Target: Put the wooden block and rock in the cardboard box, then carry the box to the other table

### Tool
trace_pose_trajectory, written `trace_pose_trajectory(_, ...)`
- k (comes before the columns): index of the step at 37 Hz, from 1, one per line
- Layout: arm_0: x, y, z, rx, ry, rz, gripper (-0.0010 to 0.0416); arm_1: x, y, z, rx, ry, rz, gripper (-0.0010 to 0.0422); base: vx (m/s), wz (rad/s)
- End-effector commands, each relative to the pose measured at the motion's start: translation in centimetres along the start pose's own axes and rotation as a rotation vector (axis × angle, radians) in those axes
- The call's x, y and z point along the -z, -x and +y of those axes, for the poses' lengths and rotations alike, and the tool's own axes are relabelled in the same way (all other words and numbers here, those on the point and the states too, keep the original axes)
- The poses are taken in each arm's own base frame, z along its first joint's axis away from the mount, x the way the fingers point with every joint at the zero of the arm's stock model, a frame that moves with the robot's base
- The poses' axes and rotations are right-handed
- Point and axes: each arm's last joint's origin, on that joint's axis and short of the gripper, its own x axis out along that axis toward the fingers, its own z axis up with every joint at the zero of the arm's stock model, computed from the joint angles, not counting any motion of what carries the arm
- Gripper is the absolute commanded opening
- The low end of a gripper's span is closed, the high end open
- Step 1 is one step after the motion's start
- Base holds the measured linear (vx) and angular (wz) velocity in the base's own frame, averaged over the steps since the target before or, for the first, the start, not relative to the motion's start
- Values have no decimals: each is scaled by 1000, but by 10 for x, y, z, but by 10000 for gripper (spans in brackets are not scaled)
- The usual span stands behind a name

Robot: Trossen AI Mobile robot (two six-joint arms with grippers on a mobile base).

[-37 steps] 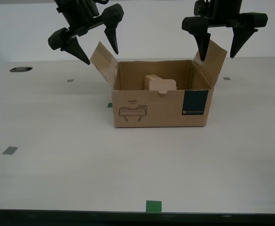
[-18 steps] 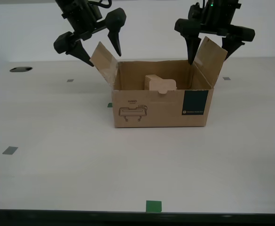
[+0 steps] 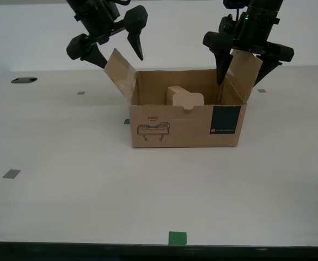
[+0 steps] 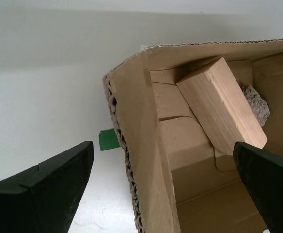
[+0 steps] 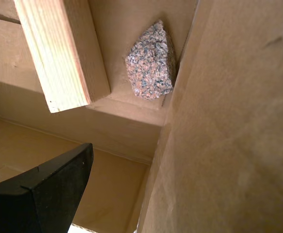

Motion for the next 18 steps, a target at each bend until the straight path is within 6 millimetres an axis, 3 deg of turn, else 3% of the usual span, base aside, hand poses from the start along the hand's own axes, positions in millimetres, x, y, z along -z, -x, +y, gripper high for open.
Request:
trace_pose_trajectory(1,-1,-1,1,-8,2,-1,388,1,-2,1,3,-1,4,394,0,0)
trace_pose_trajectory(18,-8,10,6,-70,13,-33,388,8,-7,5,4,6,32,393,0,0)
